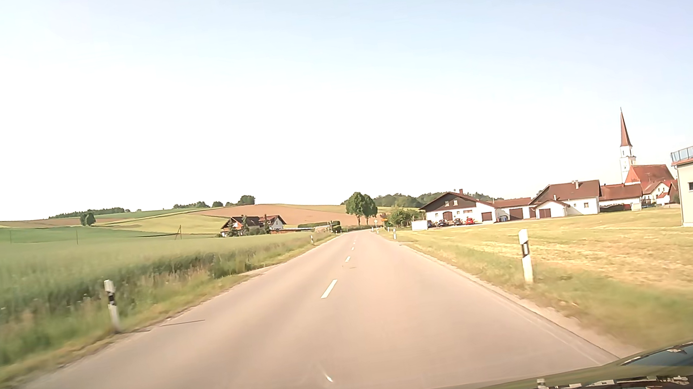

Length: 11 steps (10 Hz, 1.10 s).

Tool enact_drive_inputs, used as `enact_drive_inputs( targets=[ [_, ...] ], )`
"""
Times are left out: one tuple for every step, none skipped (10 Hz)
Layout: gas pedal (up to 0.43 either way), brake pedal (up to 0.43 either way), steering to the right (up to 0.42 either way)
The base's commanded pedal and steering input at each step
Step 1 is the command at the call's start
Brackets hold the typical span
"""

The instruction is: Follow the waypoints while adhering to traffic rules and regulations

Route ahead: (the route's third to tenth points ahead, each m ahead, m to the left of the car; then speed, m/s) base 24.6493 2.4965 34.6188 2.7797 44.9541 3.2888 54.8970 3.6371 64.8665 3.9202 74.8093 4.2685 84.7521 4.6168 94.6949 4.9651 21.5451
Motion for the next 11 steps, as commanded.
enact_drive_inputs(
  targets=[
    [0.177, 0.000, -0.014],
    [0.177, 0.000, -0.014],
    [0.177, 0.000, -0.014],
    [0.177, 0.000, -0.013],
    [0.157, 0.000, -0.013],
    [0.138, 0.000, -0.012],
    [0.130, 0.000, -0.010],
    [0.138, 0.000, -0.007],
    [0.138, 0.000, -0.004],
    [0.150, 0.000, -0.001],
    [0.157, 0.000, 0.000]
  ],
)
